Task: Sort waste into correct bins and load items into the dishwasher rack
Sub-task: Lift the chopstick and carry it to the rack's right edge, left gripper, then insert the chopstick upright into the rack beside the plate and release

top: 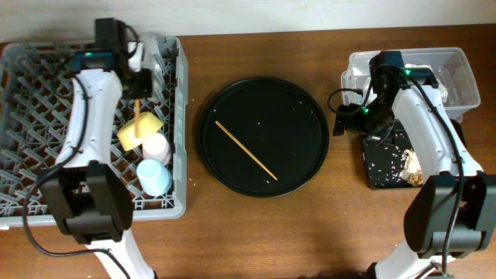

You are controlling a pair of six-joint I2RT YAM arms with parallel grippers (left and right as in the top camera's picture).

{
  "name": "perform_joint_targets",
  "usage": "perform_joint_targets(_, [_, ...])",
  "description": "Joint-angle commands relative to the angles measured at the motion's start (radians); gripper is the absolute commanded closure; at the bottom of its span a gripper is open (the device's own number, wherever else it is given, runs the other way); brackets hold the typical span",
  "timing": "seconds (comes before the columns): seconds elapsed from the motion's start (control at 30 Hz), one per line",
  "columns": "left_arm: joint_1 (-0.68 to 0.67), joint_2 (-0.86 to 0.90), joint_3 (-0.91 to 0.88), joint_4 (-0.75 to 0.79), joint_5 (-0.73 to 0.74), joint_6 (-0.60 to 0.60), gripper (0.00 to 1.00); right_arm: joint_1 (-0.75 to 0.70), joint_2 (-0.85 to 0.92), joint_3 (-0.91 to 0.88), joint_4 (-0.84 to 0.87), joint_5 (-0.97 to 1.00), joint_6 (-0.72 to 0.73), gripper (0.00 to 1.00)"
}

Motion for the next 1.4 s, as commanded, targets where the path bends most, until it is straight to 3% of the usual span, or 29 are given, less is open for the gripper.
perform_joint_targets(0.0, [-0.089, -0.048, -0.001, 0.071, 0.045, -0.044, 1.0, -0.001, -0.023, 0.011, 0.001, 0.013, -0.01, 0.08])
perform_joint_targets(0.1, [-0.119, -0.048, -0.001, 0.134, -0.025, -0.106, 1.0, -0.001, -0.023, 0.011, -0.002, 0.013, -0.011, 0.08])
perform_joint_targets(0.5, [-0.116, -0.048, 0.02, 0.112, -0.042, -0.108, 1.0, -0.001, -0.023, 0.011, 0.008, 0.013, -0.01, 0.08])
perform_joint_targets(0.8, [-0.264, -0.031, 0.072, 0.174, -0.076, -0.051, 1.0, -0.001, -0.023, 0.011, 0.002, 0.013, -0.011, 0.08])
perform_joint_targets(0.97, [-0.24, 0.07, 0.072, 0.229, -0.201, -0.047, 1.0, -0.001, -0.023, 0.011, -0.008, 0.036, -0.011, 0.08])
perform_joint_targets(1.07, [-0.216, 0.093, 0.072, 0.259, -0.203, -0.046, 1.0, -0.001, -0.023, 0.011, -0.008, 0.036, -0.011, 0.08])
perform_joint_targets(1.23, [-0.2, 0.099, 0.072, 0.321, -0.198, 0.08, 1.0, -0.001, -0.023, 0.011, -0.004, 0.036, -0.01, 0.08])
perform_joint_targets(1.37, [-0.195, 0.099, 0.072, 0.335, -0.257, 0.086, 1.0, -0.001, -0.023, 0.011, -0.009, 0.036, -0.01, 0.08])
